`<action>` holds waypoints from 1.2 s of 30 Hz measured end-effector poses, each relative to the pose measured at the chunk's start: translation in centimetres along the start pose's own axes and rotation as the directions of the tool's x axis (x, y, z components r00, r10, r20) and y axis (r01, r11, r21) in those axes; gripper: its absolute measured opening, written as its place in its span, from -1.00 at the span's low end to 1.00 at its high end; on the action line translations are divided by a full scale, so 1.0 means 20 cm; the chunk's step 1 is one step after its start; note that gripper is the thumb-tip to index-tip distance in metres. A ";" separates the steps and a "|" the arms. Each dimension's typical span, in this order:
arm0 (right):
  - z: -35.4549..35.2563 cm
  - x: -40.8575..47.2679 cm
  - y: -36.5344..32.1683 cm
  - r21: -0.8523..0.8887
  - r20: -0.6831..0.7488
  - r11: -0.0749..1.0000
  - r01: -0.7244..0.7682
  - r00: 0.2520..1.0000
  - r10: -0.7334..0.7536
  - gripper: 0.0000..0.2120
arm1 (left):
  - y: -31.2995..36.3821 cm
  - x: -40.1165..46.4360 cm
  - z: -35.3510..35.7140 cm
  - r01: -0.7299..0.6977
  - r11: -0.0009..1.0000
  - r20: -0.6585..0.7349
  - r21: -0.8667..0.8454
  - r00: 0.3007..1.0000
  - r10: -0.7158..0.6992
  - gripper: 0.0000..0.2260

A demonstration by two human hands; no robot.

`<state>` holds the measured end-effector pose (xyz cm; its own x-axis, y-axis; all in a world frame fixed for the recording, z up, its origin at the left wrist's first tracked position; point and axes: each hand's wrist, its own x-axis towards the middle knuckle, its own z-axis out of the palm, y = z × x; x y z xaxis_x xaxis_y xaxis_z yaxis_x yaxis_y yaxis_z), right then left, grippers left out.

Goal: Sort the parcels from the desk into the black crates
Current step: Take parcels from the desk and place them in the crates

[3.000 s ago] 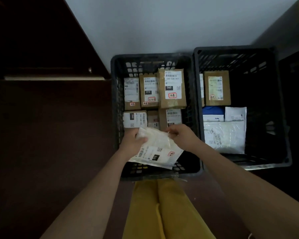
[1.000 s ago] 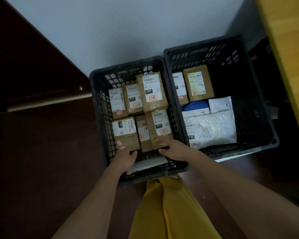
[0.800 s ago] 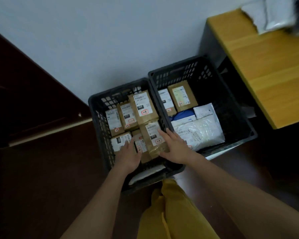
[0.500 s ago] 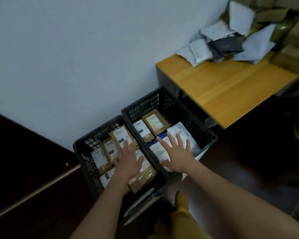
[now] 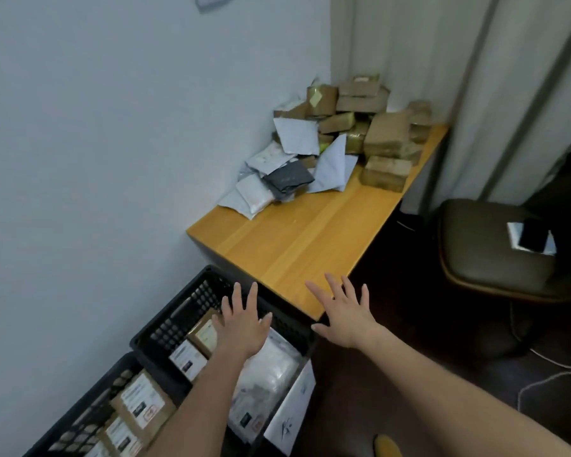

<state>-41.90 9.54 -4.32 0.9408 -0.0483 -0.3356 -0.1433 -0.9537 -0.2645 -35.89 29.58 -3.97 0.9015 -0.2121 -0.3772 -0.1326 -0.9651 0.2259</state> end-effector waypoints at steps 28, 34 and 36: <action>-1.04 1.24 1.30 0.092 -0.077 0.991 -0.099 0.991 0.106 -0.23 | 1.25 1.65 -0.40 0.038 0.998 -0.075 0.041 0.997 -0.035 -0.35; -1.26 1.78 1.35 0.096 -0.053 0.993 -0.067 0.996 0.072 -0.25 | 1.26 2.14 -0.55 0.106 0.993 -0.025 -0.054 0.994 -0.107 -0.35; -1.33 1.93 1.34 0.103 -0.051 0.995 -0.010 0.999 0.016 -0.26 | 1.25 2.31 -0.62 0.147 0.974 -0.016 -0.170 0.988 -0.152 -0.35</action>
<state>-1.19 -25.81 -0.37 0.9528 -0.0783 -0.2933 -0.1839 -0.9176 -0.3524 7.47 -2.50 -4.58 0.9178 -0.0605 -0.3924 0.0735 -0.9453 0.3177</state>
